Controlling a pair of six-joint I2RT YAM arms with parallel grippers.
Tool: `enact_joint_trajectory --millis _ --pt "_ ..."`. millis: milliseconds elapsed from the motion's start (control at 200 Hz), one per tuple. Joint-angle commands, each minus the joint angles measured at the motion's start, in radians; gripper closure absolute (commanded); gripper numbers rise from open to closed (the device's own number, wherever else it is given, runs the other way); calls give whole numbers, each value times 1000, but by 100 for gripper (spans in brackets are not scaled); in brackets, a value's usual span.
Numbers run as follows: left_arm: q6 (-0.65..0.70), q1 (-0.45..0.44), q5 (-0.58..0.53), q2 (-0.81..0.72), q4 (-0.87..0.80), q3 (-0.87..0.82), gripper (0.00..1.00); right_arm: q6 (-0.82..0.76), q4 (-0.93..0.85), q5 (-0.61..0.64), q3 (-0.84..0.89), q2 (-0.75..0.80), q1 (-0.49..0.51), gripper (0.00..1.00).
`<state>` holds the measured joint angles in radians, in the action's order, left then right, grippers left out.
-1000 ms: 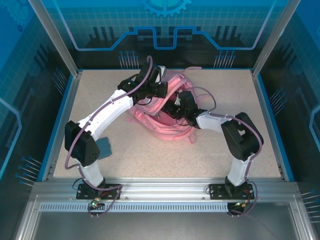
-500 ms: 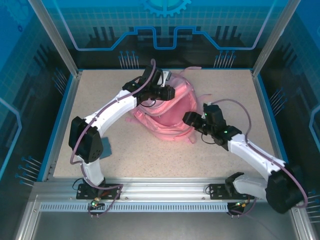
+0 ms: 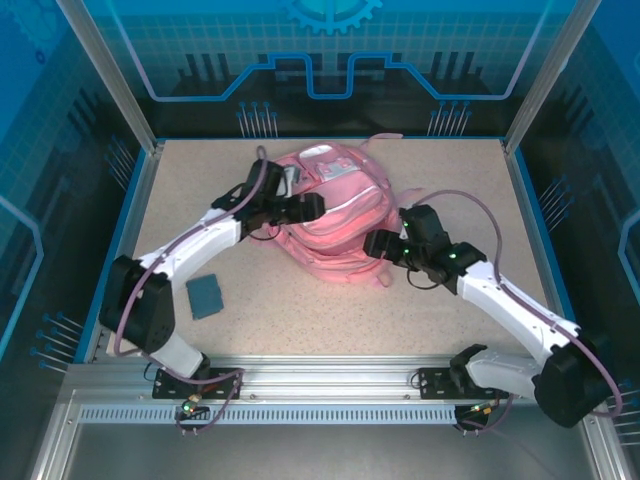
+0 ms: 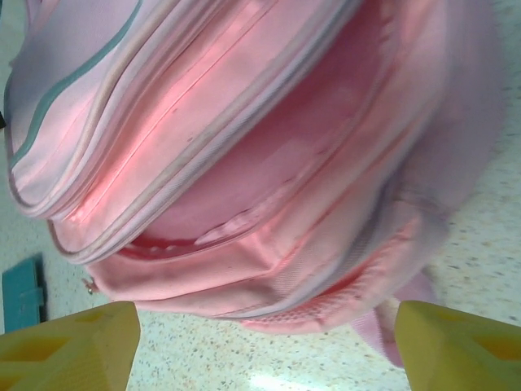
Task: Pack the student bag
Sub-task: Rotate the student bag at the top-center of the table.
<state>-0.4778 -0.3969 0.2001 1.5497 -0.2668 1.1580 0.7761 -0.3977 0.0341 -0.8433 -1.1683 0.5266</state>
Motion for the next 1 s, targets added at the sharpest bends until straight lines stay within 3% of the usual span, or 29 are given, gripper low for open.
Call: enact_joint_trajectory --millis 0,110,250,390,550,700,855,990 --pt "-45 58 37 -90 75 -127 18 -14 41 -76 -31 -69 41 15" --pt "-82 126 74 -128 99 -233 17 53 196 -202 -30 -144 42 15" --pt "-112 172 106 -152 146 -311 17 122 347 -269 -64 -242 40 16" --pt "-119 196 106 -163 151 -334 17 160 473 -345 -86 -335 23 27" --pt "-112 205 113 -172 162 -342 17 132 442 -275 -92 -341 16 43" --pt "-73 204 157 -162 207 -350 19 111 351 -218 -100 -326 -29 65" --pt "16 183 192 -162 248 -369 26 48 293 -172 -111 -308 -98 70" --pt "107 117 174 -162 255 -371 35 -1 269 -236 -160 -334 -154 70"
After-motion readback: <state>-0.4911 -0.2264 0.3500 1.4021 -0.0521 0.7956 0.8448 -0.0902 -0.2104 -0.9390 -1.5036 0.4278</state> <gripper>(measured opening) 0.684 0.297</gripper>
